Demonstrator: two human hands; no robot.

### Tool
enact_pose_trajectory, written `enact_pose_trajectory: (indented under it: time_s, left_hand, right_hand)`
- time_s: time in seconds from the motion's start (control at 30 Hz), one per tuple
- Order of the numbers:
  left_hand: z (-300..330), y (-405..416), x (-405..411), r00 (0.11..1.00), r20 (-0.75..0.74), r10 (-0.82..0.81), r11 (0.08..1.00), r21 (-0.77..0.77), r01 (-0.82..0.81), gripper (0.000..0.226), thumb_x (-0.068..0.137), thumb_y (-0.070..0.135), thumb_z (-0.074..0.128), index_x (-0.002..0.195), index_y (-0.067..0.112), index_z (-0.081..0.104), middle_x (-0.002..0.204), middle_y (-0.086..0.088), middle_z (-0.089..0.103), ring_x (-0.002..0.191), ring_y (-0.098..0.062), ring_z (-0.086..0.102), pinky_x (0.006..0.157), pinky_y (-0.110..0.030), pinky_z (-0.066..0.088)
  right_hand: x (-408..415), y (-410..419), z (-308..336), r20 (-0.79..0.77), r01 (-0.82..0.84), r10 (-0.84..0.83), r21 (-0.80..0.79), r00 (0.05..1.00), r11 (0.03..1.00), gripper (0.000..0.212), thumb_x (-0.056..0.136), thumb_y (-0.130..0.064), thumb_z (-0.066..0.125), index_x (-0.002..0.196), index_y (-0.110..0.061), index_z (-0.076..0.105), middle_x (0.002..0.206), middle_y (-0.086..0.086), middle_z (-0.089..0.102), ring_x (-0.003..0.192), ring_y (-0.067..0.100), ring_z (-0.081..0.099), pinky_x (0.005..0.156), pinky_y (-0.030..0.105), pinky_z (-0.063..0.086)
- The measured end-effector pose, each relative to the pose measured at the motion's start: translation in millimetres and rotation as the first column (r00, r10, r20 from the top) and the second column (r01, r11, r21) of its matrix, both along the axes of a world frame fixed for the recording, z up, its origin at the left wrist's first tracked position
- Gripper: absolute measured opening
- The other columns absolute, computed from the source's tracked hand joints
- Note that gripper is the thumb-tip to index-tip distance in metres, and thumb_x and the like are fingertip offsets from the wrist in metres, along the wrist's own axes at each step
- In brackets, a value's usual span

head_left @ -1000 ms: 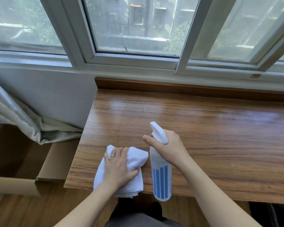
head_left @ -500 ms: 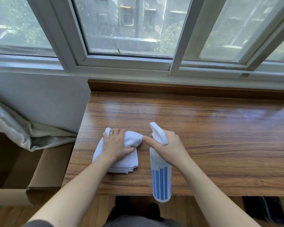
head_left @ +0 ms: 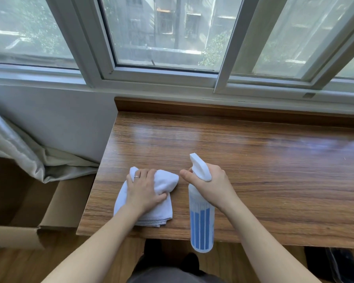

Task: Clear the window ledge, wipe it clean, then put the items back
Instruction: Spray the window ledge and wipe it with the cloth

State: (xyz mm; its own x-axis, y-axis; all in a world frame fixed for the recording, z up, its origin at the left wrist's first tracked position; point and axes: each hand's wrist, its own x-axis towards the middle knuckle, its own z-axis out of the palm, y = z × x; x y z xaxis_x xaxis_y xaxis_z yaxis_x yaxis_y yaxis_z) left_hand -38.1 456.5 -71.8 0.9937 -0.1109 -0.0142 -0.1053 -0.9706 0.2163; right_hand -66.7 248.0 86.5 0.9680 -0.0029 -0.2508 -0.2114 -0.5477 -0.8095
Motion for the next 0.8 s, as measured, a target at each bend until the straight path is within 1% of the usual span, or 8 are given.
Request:
enact_pose_trajectory:
  time_s: [0.03, 0.1, 0.2, 0.3, 0.43, 0.57, 0.67, 0.8]
  left_hand:
    - [-2.3, 0.1, -9.5, 1.000, 0.030, -0.001, 1.000, -0.004, 0.001, 0.084, 0.055, 0.070, 0.045, 0.118, 0.017, 0.061, 0.112, -0.002, 0.061, 0.104, -0.033, 0.056, 0.093, -0.059, 0.038]
    - [-4.0, -1.3, -29.0, 0.998, 0.058, 0.002, 1.000, -0.007, -0.001, 0.080, 0.055, 0.069, 0.049, 0.114, 0.017, 0.062, 0.107, -0.001, 0.061, 0.098, -0.032, 0.059, 0.089, -0.060, 0.042]
    - [-5.6, -3.6, -54.8, 0.995, 0.098, 0.009, 1.000, -0.014, -0.008, 0.080, 0.055, 0.068, 0.052, 0.114, 0.016, 0.062, 0.106, -0.001, 0.061, 0.097, -0.030, 0.057, 0.088, -0.061, 0.043]
    - [-7.7, -5.6, -66.1, 0.992, 0.120, 0.031, 0.999, -0.018, -0.029, 0.079, 0.055, 0.068, 0.053, 0.115, 0.017, 0.062, 0.106, 0.000, 0.060, 0.099, -0.027, 0.052, 0.090, -0.060, 0.041]
    - [-8.8, -6.8, -58.3, 0.993, 0.105, 0.051, 0.998, -0.029, -0.048, 0.077, 0.054, 0.068, 0.054, 0.112, 0.019, 0.062, 0.104, 0.001, 0.060, 0.098, -0.026, 0.054, 0.090, -0.057, 0.039]
    - [-10.7, -6.2, -44.7, 0.992, 0.113, 0.053, 0.997, -0.068, -0.046, 0.073, 0.055, 0.067, 0.054, 0.111, 0.020, 0.061, 0.103, 0.002, 0.058, 0.098, -0.027, 0.055, 0.093, -0.056, 0.033]
    - [-10.9, -6.7, -24.6, 0.992, 0.098, 0.074, 0.994, -0.083, -0.066, 0.074, 0.055, 0.067, 0.053, 0.111, 0.020, 0.061, 0.103, 0.001, 0.059, 0.099, -0.028, 0.055, 0.093, -0.056, 0.032]
    - [-11.2, -6.2, 10.5, 0.996, 0.056, 0.074, 0.995, -0.071, -0.070, 0.075, 0.055, 0.068, 0.051, 0.111, 0.020, 0.062, 0.103, 0.000, 0.059, 0.100, -0.030, 0.055, 0.093, -0.052, 0.025]
  right_hand:
    - [-0.4, -0.3, -0.5, 0.000, -0.008, 0.008, -0.002, 1.000, 1.000, 0.043, 0.082, -0.055, 0.070, 0.075, -0.013, 0.064, 0.063, -0.007, 0.057, 0.058, 0.004, 0.051, 0.061, 0.027, 0.041]
    - [-0.6, -1.6, -2.1, 0.006, -0.022, 0.022, -0.008, 1.000, 1.000, 0.045, 0.082, -0.055, 0.070, 0.075, -0.012, 0.063, 0.062, -0.006, 0.057, 0.058, 0.004, 0.050, 0.061, 0.028, 0.041]
    - [0.2, -4.1, -3.5, 0.015, -0.036, 0.036, -0.028, 0.999, 0.999, 0.046, 0.082, -0.057, 0.069, 0.076, -0.012, 0.063, 0.064, -0.003, 0.059, 0.060, 0.007, 0.053, 0.063, 0.030, 0.042]
    - [2.2, -7.3, -4.5, 0.009, -0.040, 0.040, -0.029, 0.999, 0.999, 0.045, 0.082, -0.059, 0.068, 0.075, -0.014, 0.064, 0.066, -0.003, 0.061, 0.061, 0.007, 0.054, 0.062, 0.029, 0.043]
    - [6.3, -10.7, -5.5, -0.005, -0.031, 0.031, -0.019, 1.000, 0.999, 0.046, 0.081, -0.060, 0.069, 0.075, -0.014, 0.064, 0.067, 0.000, 0.062, 0.061, 0.006, 0.054, 0.063, 0.029, 0.044]
    - [13.0, -13.6, -4.0, -0.033, -0.006, 0.006, -0.004, 0.999, 1.000, 0.049, 0.081, -0.058, 0.070, 0.078, -0.011, 0.063, 0.066, -0.005, 0.059, 0.062, 0.007, 0.052, 0.063, 0.029, 0.042]
    - [18.9, -13.8, -3.7, -0.035, 0.007, -0.007, -0.006, 0.999, 1.000, 0.050, 0.081, -0.059, 0.069, 0.080, -0.009, 0.063, 0.067, -0.005, 0.058, 0.062, 0.008, 0.052, 0.063, 0.030, 0.041]
    - [27.4, -13.4, -2.8, -0.035, 0.023, -0.023, -0.012, 0.999, 1.000, 0.046, 0.081, -0.058, 0.070, 0.078, -0.012, 0.064, 0.066, -0.005, 0.059, 0.062, 0.006, 0.052, 0.063, 0.028, 0.042]
